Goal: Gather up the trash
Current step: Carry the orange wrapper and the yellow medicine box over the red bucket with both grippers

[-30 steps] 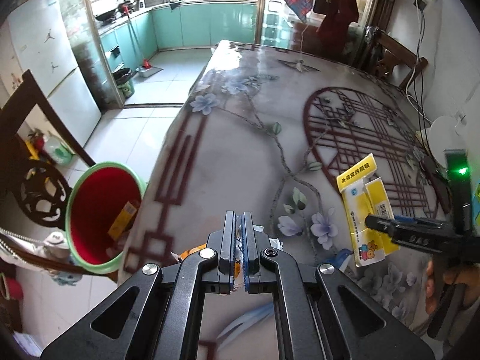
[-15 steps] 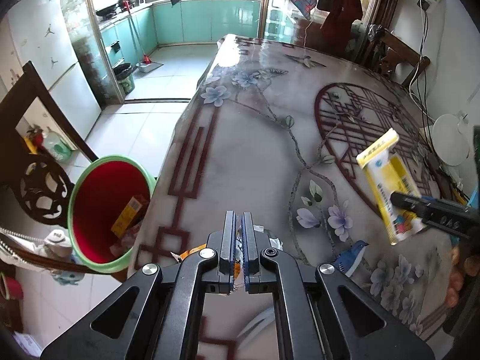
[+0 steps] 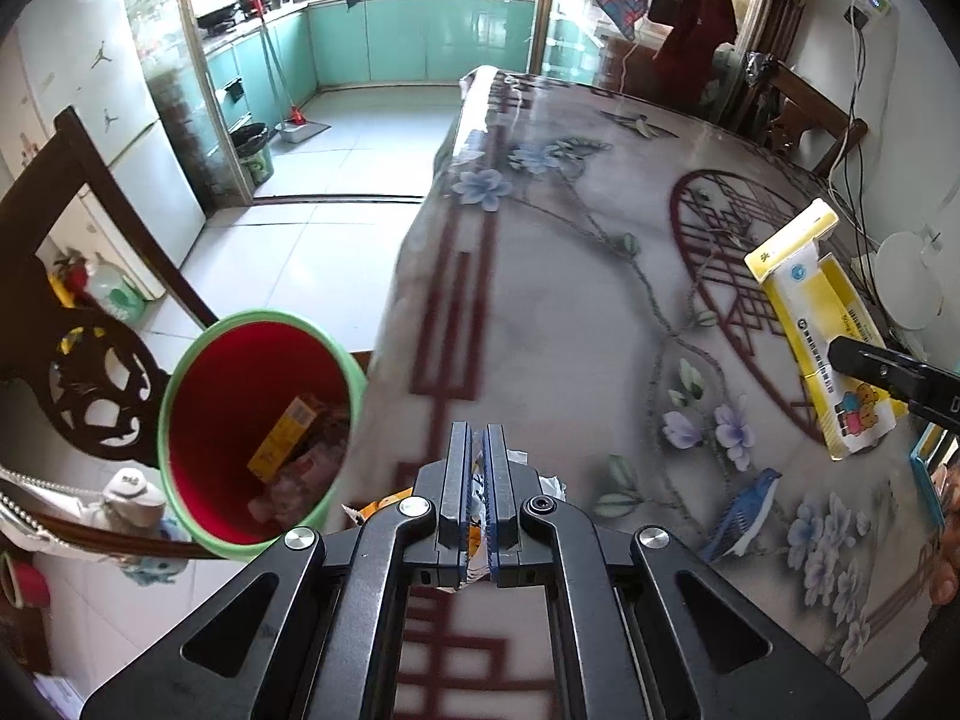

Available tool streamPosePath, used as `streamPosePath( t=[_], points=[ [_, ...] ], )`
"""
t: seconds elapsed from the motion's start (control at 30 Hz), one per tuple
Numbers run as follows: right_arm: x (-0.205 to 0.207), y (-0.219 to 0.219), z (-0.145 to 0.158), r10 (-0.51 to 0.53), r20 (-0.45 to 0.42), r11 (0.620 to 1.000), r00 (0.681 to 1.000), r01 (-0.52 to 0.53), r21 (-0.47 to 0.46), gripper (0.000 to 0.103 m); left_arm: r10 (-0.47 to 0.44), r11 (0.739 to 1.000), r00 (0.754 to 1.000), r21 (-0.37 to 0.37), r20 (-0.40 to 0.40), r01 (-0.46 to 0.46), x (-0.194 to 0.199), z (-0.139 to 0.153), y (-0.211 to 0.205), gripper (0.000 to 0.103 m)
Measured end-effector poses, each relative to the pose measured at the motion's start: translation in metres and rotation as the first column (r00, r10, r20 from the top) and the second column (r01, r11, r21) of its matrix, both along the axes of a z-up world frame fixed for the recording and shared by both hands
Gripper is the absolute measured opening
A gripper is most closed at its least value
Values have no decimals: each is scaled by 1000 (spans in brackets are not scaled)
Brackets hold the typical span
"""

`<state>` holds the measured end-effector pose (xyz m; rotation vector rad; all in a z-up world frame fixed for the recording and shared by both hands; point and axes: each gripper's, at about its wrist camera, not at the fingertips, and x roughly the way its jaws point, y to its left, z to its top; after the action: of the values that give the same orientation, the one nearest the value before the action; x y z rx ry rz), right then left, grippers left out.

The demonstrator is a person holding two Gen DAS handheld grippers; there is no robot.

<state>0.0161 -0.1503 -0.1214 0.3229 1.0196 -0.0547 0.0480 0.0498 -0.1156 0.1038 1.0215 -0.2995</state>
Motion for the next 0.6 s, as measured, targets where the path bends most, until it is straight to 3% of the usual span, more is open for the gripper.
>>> streamPosePath(
  t=[0.6],
  points=[
    [42,122,8,93,12,996,996,-92,-8,42,83,996,996,12,-15,-83,32,-15,114,4]
  ],
)
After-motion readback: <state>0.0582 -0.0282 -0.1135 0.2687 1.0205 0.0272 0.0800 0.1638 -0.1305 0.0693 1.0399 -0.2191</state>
